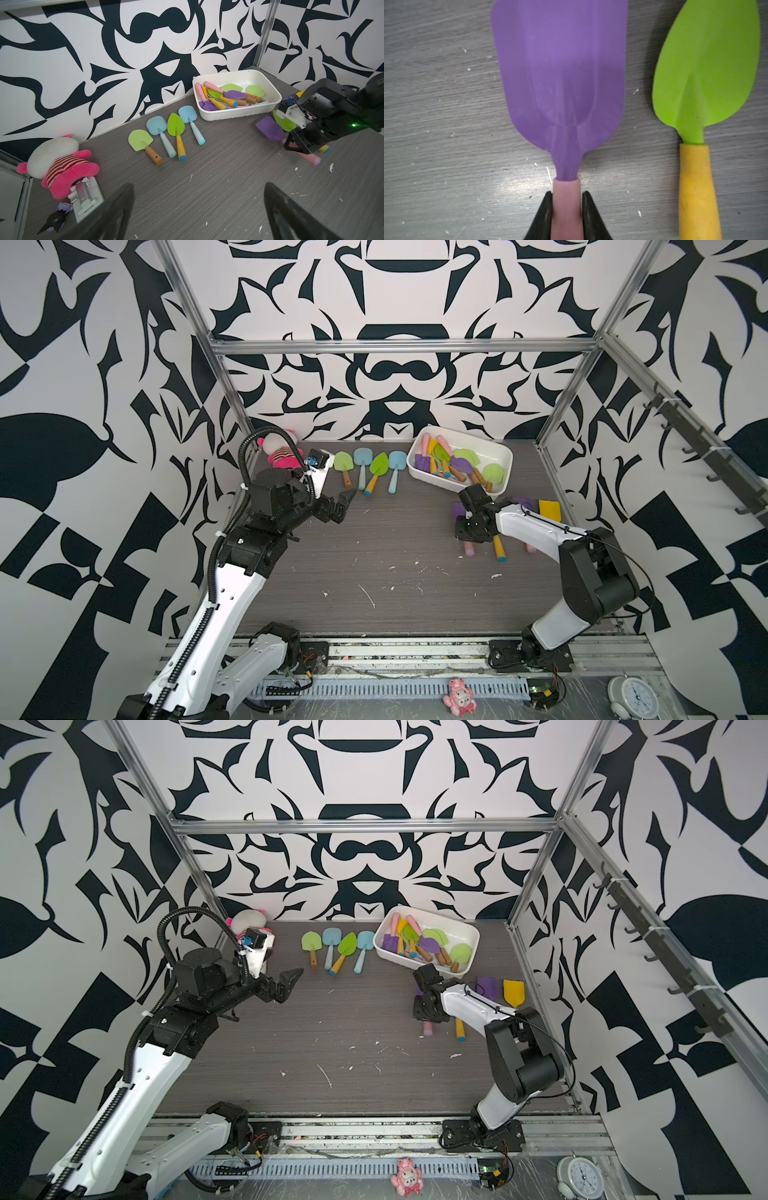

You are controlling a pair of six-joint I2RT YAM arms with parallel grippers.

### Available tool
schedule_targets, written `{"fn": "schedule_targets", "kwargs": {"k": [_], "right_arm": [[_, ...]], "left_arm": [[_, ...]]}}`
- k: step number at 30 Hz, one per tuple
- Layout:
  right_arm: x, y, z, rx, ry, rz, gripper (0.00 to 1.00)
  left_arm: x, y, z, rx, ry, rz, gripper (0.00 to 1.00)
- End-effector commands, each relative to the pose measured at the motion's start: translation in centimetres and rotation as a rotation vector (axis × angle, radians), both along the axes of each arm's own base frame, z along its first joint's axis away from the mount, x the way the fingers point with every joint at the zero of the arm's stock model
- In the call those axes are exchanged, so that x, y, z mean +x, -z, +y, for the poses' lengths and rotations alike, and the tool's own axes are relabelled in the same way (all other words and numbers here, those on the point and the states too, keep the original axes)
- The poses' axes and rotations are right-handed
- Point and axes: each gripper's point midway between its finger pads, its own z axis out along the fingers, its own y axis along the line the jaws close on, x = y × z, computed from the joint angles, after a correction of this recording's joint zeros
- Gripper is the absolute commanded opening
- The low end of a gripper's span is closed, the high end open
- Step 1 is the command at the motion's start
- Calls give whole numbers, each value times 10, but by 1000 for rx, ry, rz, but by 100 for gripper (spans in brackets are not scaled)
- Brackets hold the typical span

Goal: Take the shovel out of the storage box
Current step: Place the shovel at the center of the board.

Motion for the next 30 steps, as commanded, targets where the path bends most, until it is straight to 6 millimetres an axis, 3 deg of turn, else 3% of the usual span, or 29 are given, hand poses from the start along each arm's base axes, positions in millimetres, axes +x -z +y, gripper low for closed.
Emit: {"fn": "schedule_targets", "kwargs": {"k": [1,10,26,30], "right_arm": [[7,-7,-3,-18,16,-52,0],[10,0,-6,-46,10,-46,0],[6,31,-8,-78,18,38,0],[3,32,-9,-78,23,45,7]], "left_arm": [[-3,-2,0,-8,5,-13,99],[-3,1,0,2,5,-14,99],[-3,7,1,19,6,-7,100],[-4,9,2,23,4,-5,100]]}}
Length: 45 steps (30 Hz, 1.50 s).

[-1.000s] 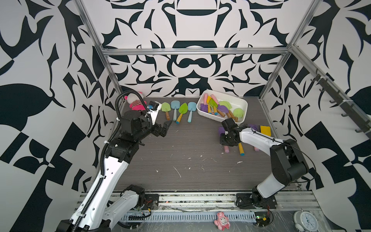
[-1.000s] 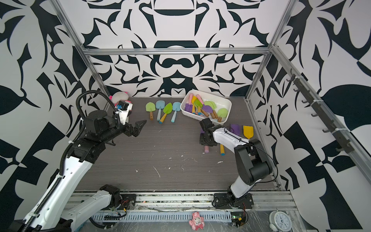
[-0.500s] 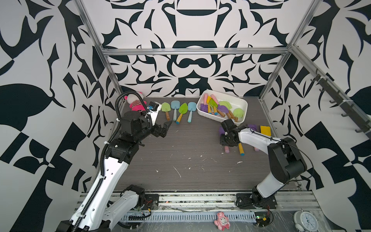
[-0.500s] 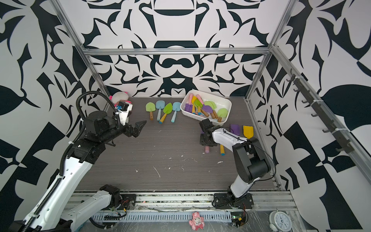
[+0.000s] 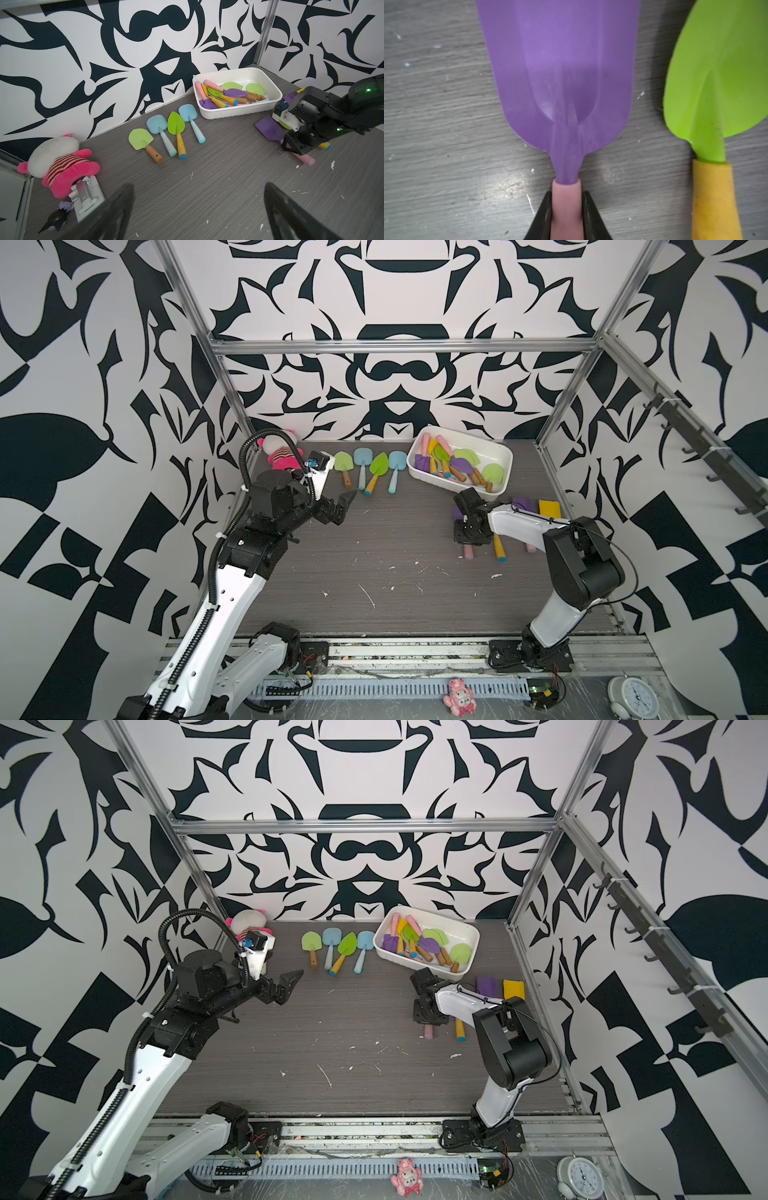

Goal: Take the shovel out of the storage box
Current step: Place the shovel at the center of the board, then pick up the shovel from the storage box.

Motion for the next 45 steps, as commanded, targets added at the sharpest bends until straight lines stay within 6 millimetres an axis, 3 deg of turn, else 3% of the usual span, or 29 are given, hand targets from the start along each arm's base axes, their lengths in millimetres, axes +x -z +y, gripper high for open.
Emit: {"fn": "schedule_targets", "kwargs": {"k": [1,12,20,26,30,37,42,45], "right_arm": [[0,1,-1,-9,9,7,10],[0,-24,-3,-8,10,-30,47],[18,-82,5,44,-9,-149,55],[46,-122,7,85,-5,-212,58],[71,-138,-6,70,16,-214,59],[116,-140,-41,77,120,-192,59],[153,-138,-48,140,125,-216,57],[174,-129,-63,75,117,-209,55]], "left_arm": [[-2,5,1,12,2,-2,99],[-2,6,2,10,-2,0,99],[-2,5,2,9,-4,-4,99],[-1,0,1,7,0,-13,99],[-2,-4,2,10,-1,-23,100],[-6,-6,3,32,9,-31,99],[-8,-7,3,41,11,-33,99],[-8,-6,3,40,15,-29,99]]}}
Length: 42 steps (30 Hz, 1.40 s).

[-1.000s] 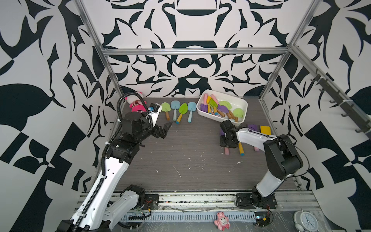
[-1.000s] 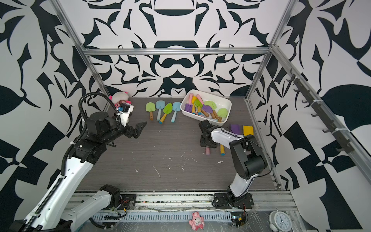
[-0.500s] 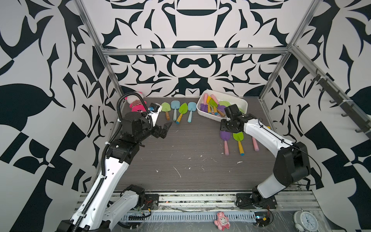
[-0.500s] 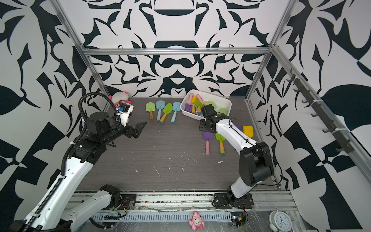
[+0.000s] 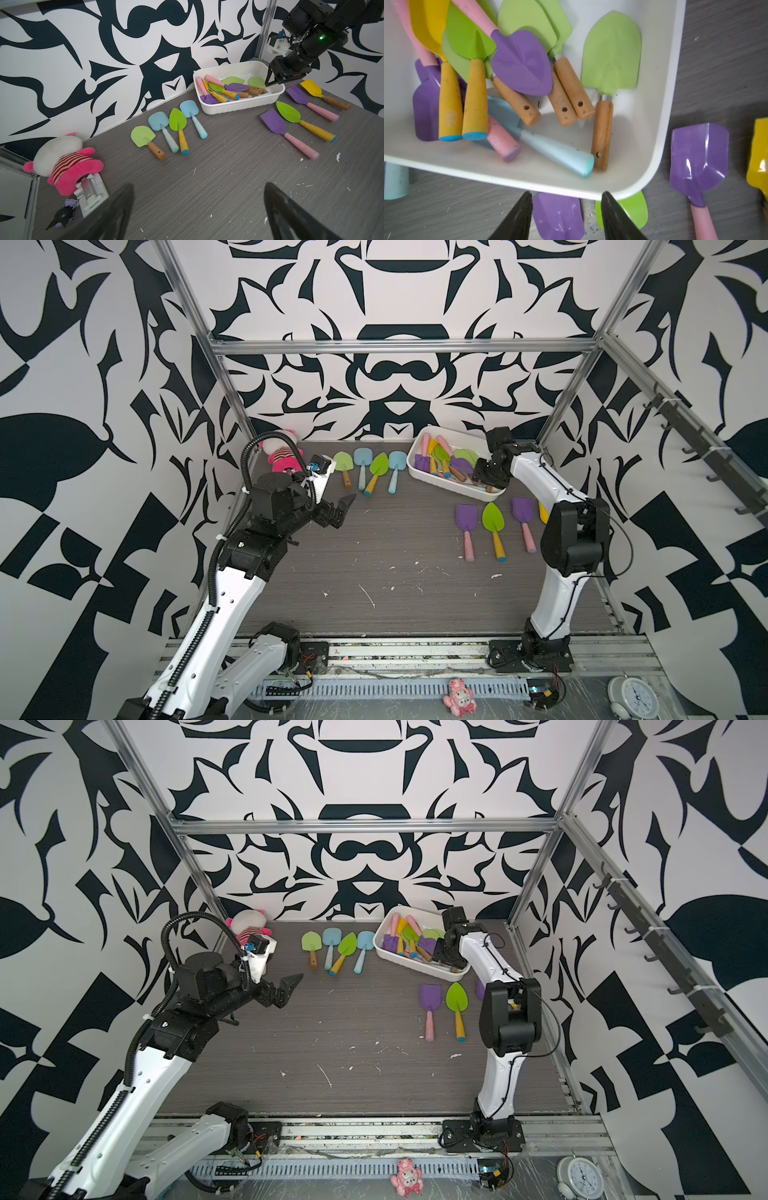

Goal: Take the shovel out of the storage box
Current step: Pick up the shovel from the storage box.

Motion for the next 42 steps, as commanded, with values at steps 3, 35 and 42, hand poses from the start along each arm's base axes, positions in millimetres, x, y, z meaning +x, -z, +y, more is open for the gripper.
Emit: {"fn": "schedule_targets", "kwargs": {"k": [3,35,42], "right_arm": [[34,-9,-16,-37,-35,-22,50],[91,53,-23,30,-132,37,39],[77,83,-26,6,-139,144,32]], "left_arm": [[-5,-12,0,2,12,-19,99],[-2,-7,0,28,12,16,99],[-3,-2,1,33,11,26,99]]}}
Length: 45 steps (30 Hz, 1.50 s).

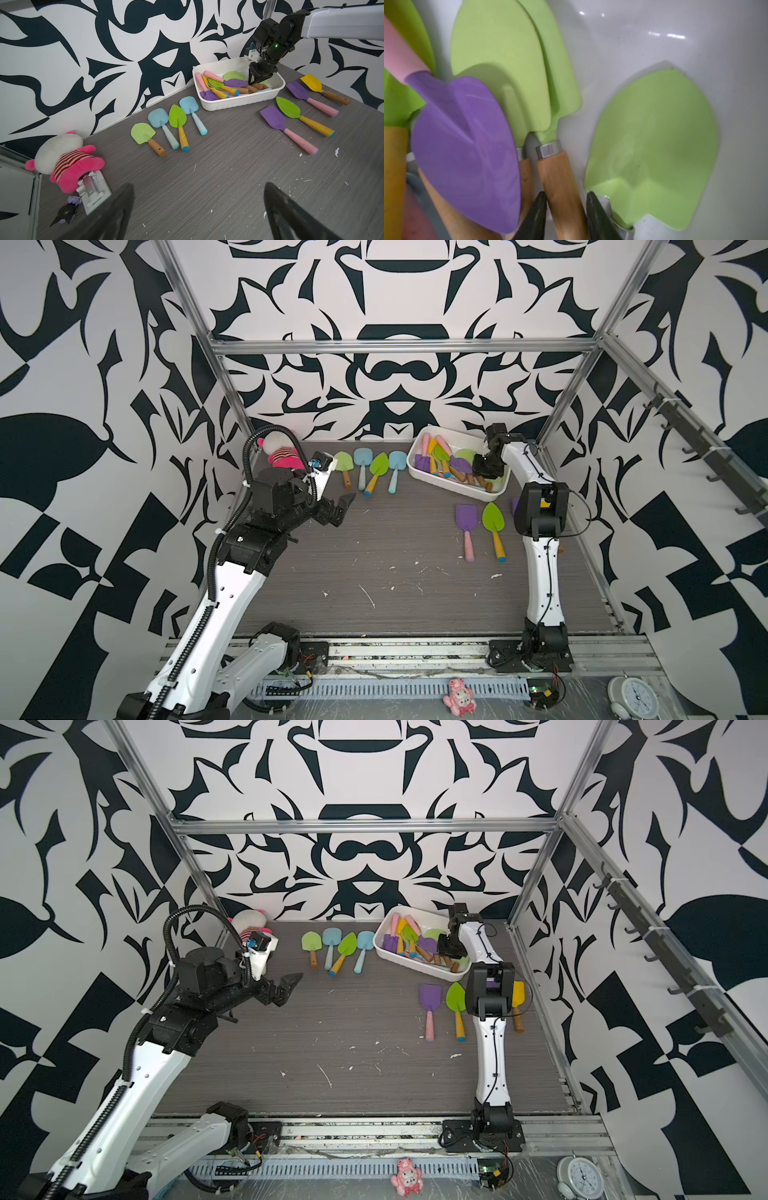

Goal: Take the shovel out of the storage box
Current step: Pick up the shovel from the storage box.

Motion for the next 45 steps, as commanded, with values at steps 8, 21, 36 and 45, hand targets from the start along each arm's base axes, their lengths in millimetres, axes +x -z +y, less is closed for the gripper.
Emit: {"fn": "schedule_targets", "kwargs": {"k": [8,21,36,45], "right_arm": [[-8,-3,-3,-43,-37,28,22],[-9,-54,-4,-61,-86,-65,0],[-9,-43,-4,-75,-105,-36,0],[-9,-5,-6,-80,-113,41,8]], "left_arm": [[-6,1,2,14,4,0,100],[-7,1,2,10,4,-11,99],[-6,0,2,-2,2,-9,100],[-6,1,1,-7,5,-4,99]]}}
